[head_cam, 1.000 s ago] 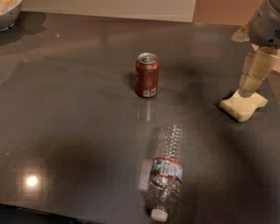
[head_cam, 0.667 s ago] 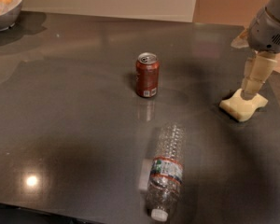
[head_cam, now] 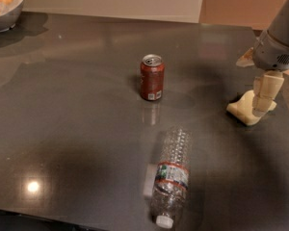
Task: Move sponge near water bottle
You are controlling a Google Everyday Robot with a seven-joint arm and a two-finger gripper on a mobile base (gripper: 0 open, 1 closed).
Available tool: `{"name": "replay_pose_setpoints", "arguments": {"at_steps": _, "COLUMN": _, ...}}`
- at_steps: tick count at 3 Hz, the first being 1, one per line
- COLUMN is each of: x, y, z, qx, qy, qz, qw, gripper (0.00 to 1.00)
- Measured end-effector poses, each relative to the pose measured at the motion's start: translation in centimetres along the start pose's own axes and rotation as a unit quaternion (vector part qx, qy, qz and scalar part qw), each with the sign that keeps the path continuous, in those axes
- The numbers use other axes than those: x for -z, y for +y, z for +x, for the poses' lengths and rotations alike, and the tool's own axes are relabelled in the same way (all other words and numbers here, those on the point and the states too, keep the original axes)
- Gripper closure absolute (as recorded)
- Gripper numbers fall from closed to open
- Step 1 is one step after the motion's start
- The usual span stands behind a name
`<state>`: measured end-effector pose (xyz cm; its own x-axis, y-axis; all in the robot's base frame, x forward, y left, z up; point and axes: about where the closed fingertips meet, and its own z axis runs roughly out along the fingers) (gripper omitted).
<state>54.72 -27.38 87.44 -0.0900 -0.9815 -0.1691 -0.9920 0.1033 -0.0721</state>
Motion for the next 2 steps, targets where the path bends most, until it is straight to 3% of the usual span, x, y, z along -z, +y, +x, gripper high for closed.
{"name": "replay_pose_setpoints", "arguments": {"at_steps": 2, "x": -2.6, "y": 1.8, "z": 2.0, "qx": 0.024, "qy": -0.010, "qz": -0.025, "qw": 0.9993, "gripper": 0.00}}
